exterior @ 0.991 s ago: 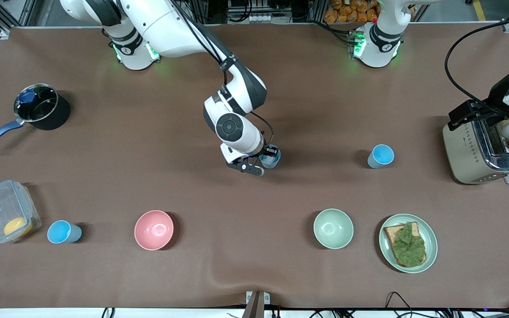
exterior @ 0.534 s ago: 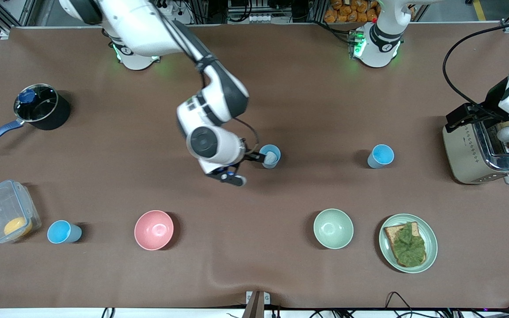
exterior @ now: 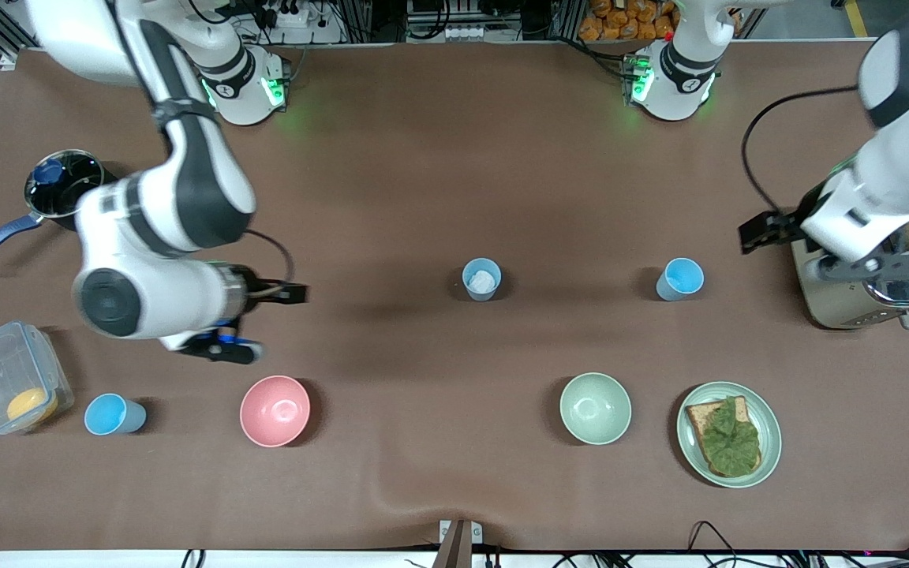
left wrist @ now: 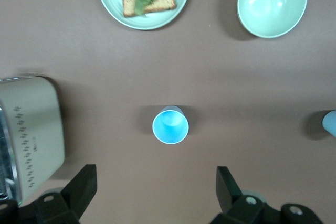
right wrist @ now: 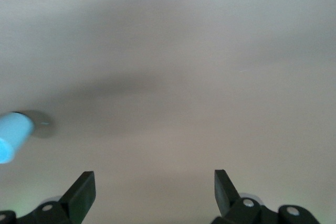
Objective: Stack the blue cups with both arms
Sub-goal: 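Open the right gripper and withdraw while the left gripper reaches out, then grasp the blue cup beside the toaster with the left gripper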
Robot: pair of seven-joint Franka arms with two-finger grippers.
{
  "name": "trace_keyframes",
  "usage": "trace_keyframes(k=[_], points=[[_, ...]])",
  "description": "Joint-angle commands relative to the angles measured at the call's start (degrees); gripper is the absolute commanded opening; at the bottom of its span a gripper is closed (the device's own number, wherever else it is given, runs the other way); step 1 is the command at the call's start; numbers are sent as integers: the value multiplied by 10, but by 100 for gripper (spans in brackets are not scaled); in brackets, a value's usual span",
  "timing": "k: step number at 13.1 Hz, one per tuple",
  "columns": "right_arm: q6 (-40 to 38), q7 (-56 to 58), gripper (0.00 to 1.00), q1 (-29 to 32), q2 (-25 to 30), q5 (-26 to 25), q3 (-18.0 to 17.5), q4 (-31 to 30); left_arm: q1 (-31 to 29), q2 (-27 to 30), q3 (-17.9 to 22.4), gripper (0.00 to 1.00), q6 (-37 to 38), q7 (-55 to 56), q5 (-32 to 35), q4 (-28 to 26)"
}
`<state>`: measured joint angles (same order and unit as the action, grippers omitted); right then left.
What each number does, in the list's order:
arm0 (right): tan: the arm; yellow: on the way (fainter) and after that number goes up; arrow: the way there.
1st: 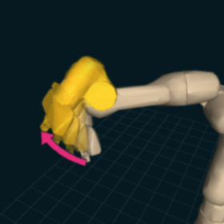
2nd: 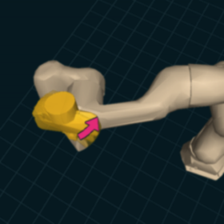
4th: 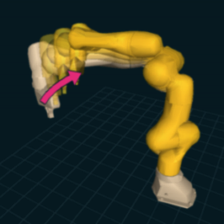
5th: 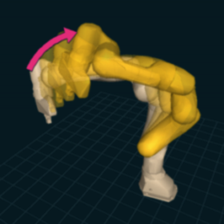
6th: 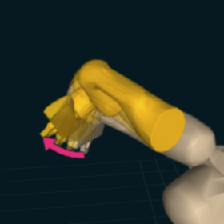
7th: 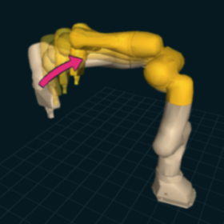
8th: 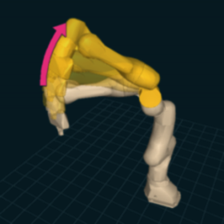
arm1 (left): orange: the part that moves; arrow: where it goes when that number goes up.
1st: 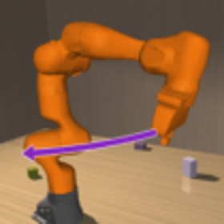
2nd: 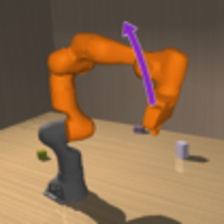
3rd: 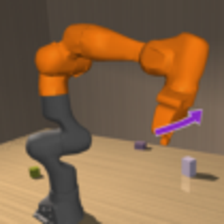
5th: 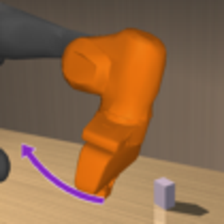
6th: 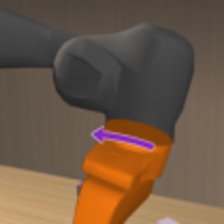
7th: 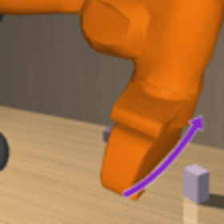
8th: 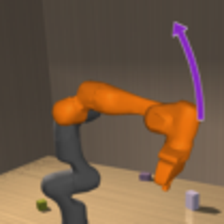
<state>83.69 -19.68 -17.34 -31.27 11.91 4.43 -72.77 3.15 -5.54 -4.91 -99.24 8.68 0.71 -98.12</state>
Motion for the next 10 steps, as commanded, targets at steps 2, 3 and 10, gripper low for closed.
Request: trace_keyframes(k=[2,3,10], points=[[-23,49,100,63,53,-27,-10,-31,-5,-10,-3,100,-23,-15,12,-49],[-12,50,100,83,87,-43,-10,-60,-3,-17,-3,100,-38,-25,12,-63],[46,146,100,167,269,-91,-13,-163,13,-16,-4,100,-255,-26,6,-230]])
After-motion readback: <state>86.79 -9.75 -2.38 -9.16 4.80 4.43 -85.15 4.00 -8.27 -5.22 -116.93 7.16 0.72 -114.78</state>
